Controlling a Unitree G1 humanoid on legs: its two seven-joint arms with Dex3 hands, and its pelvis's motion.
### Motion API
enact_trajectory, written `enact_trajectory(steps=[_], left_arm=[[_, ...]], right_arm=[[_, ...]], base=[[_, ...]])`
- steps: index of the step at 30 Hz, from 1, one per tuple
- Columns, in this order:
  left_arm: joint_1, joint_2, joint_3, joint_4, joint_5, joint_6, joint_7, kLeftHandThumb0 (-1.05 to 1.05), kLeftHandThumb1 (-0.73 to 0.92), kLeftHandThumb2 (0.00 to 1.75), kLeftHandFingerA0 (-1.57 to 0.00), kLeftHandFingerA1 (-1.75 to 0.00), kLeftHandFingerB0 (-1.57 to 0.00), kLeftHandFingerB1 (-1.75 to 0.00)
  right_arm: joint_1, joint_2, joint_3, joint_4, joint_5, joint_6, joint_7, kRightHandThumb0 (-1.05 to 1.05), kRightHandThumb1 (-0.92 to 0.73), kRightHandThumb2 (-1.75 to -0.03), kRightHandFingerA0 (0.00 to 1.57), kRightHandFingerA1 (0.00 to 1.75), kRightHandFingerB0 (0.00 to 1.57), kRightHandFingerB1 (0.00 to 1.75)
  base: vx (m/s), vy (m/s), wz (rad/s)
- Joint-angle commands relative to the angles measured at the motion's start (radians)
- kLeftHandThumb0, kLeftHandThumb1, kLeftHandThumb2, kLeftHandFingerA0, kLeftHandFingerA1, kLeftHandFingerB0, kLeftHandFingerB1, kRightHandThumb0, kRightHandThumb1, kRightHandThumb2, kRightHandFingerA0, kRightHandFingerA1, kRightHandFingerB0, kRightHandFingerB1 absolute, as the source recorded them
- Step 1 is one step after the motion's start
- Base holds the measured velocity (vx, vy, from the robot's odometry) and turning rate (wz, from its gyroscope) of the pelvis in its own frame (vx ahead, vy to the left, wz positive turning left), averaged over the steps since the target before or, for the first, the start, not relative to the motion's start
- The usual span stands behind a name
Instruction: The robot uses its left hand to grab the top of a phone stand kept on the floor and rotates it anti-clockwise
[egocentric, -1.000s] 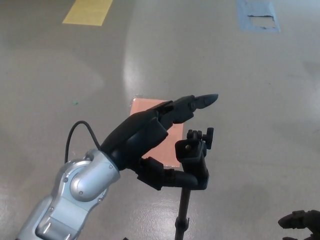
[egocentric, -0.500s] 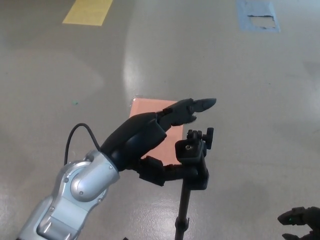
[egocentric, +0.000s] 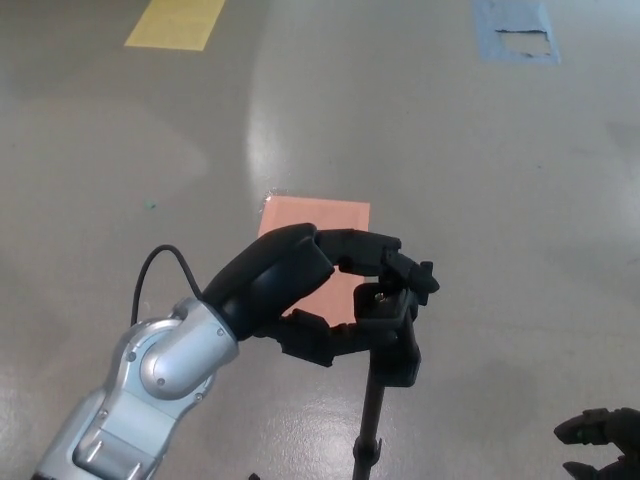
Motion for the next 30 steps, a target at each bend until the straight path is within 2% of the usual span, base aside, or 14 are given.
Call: enact_trajectory(steps=[1,5,6,9,10,12,13,14,15,16,17,25,26,30], left_arm=[[-0.01,-0.003,0.011,0.005,-0.02,0.003,-0.014,-0.07,0.75,0.67,-0.92,-0.85,-0.92,-0.56],[-0.013,-0.005,0.013,0.016,-0.022,-0.017,-0.01,-0.07,0.75,0.68,-0.92,-0.83,-0.92,-0.55],[-0.014,-0.005,0.013,0.016,-0.023,-0.016,-0.011,-0.08,0.75,0.68,-0.93,-0.81,-0.92,-0.55],[-0.015,-0.003,0.013,0.006,-0.023,0.0,-0.018,-0.08,0.75,0.68,-0.92,-0.81,-0.92,-0.55],[-0.017,-0.003,0.013,0.001,-0.025,0.007,-0.022,-0.08,0.74,0.7,-0.92,-0.81,-0.92,-0.55],[-0.02,-0.004,0.014,0.001,-0.027,0.008,-0.024,-0.08,0.74,0.7,-0.92,-0.81,-0.92,-0.55],[-0.024,-0.008,0.018,0.0,-0.045,0.016,-0.035,-0.09,0.74,0.69,-0.93,-0.84,-0.92,-0.55],[-0.025,-0.01,0.019,0.0,-0.05,0.018,-0.038,-0.09,0.74,0.69,-0.93,-0.84,-0.92,-0.55],[-0.027,-0.016,0.026,-0.027,-0.095,0.084,-0.076,-0.13,0.78,0.63,-0.94,-0.82,-0.88,-0.53],[-0.027,-0.019,0.029,-0.039,-0.113,0.113,-0.094,-0.13,0.78,0.63,-0.94,-0.82,-0.88,-0.53],[-0.029,-0.028,0.036,-0.045,-0.134,0.131,-0.1,-0.15,0.75,0.63,-0.97,-0.72,-0.86,-0.53],[-0.045,-0.134,0.131,-0.079,-0.384,0.402,-0.164,-0.19,0.73,0.62,-1.03,-0.71,-0.9,-0.56],[-0.046,-0.141,0.145,-0.086,-0.419,0.443,-0.172,-0.22,0.73,0.62,-1.03,-0.72,-0.91,-0.53],[-0.05,-0.16,0.179,-0.106,-0.474,0.53,-0.185,-0.21,0.73,0.62,-1.03,-0.73,-0.91,-0.53]], right_arm=[[-0.015,-0.019,-0.009,0.01,0.004,0.01,0.007,-0.45,-0.73,-0.79,0.28,0.44,0.17,0.37],[-0.021,-0.018,-0.009,0.013,0.002,0.015,0.007,-0.39,-0.83,-0.65,0.31,0.38,0.19,0.29],[-0.022,-0.018,-0.01,0.014,0.002,0.015,0.006,-0.45,-0.74,-0.78,0.27,0.44,0.16,0.36],[-0.024,-0.019,-0.011,0.015,0.003,0.015,0.01,-0.46,-0.73,-0.79,0.28,0.45,0.16,0.36],[-0.025,-0.019,-0.009,0.014,0.002,0.015,0.01,-0.39,-0.83,-0.65,0.31,0.39,0.18,0.29],[-0.026,-0.019,-0.007,0.014,0.0,0.015,0.009,-0.39,-0.83,-0.65,0.31,0.39,0.18,0.29],[-0.03,-0.02,-0.007,0.015,-0.001,0.017,0.007,-0.46,-0.73,-0.79,0.28,0.44,0.17,0.36],[-0.031,-0.02,-0.007,0.015,-0.001,0.017,0.007,-0.46,-0.73,-0.79,0.28,0.44,0.17,0.36],[-0.033,-0.021,-0.003,0.016,-0.006,0.017,0.004,-0.4,-0.84,-0.65,0.37,0.4,0.19,0.29],[-0.034,-0.021,-0.001,0.016,-0.007,0.017,0.004,-0.4,-0.84,-0.65,0.37,0.4,0.19,0.29],[-0.036,-0.022,0.0,0.015,-0.008,0.015,0.003,-0.46,-0.73,-0.79,0.3,0.45,0.17,0.37],[-0.046,-0.02,-0.001,0.015,-0.006,0.027,-0.001,-0.45,-0.74,-0.79,0.29,0.44,0.18,0.36],[-0.047,-0.021,-0.003,0.015,-0.003,0.027,0.001,-0.38,-0.83,-0.65,0.32,0.38,0.2,0.3],[-0.05,-0.019,-0.009,0.016,0.004,0.032,0.003,-0.38,-0.83,-0.65,0.33,0.39,0.2,0.3]], base=[[0.0,0.0,0.0],[0.0,0.0,0.0],[0.0,0.0,0.0],[0.0,0.0,0.0],[0.0,0.0,0.0],[0.0,0.0,0.0],[0.0,0.0,0.0],[0.0,0.0,0.0],[0.0,0.0,0.0],[0.0,0.0,0.0],[0.0,0.0,0.0],[0.0,0.0,0.0],[0.0,0.0,0.0],[0.0,0.0,0.0]])
